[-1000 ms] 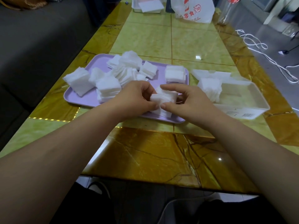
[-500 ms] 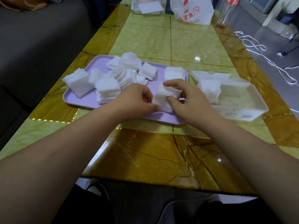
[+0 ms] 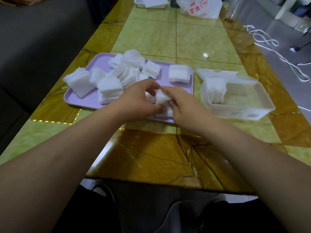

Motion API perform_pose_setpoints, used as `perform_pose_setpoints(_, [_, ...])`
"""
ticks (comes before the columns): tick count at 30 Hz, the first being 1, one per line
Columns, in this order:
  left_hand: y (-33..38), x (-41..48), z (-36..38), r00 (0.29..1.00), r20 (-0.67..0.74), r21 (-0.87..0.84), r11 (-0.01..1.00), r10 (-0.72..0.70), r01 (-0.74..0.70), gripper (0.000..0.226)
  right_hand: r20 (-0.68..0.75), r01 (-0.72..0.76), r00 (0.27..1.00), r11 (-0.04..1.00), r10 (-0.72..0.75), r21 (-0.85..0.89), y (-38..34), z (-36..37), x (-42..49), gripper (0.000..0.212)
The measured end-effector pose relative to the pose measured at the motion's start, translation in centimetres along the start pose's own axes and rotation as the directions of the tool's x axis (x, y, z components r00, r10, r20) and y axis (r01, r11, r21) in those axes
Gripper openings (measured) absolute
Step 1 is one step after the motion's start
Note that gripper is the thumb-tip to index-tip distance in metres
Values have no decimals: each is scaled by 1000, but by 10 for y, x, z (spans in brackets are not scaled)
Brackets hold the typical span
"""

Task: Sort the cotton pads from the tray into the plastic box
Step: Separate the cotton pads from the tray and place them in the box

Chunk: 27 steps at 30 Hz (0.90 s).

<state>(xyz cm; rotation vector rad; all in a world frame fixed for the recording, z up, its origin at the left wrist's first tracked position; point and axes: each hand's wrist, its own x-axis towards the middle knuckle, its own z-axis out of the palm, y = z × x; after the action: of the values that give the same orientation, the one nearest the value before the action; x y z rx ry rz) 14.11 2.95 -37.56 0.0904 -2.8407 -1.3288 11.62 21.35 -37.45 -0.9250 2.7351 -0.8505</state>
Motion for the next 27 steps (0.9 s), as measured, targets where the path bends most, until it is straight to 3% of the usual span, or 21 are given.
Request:
perform_pose_setpoints(4, [7,2,2,995,76,-117,991,71,-62,40,-32,-3,999,995,6,98,-4,-13,-6,57])
perform_pose_setpoints(6, [14,6,3,997,48,-163,985,68,-59,34,-138,-12,990,984,37,178,-1,-19,-8,59])
perform_pose_setpoints(10, [32,12,8,996,25,-364,929,80,-66,31,-245,-121,935,880,256,459,7,-43,-13,65])
perform_pose_setpoints(14, [60,20,23,995,71,-457,889,67,-28,22,-239,-114,914,772,328,626,25,-64,-25,30])
perform_pose_setpoints(17, [81,29,39,991,106,-521,853,78,-11,24,-316,-92,872,759,374,644,36,-78,-32,17])
perform_pose_setpoints(23, [114,48,71,988,115,-370,927,104,-54,22,-432,-195,735,773,523,603,62,-110,-43,18])
perform_pose_setpoints(27, [105,62,87,993,-22,-73,990,120,-121,30,-421,-473,716,830,557,295,90,-119,-46,23])
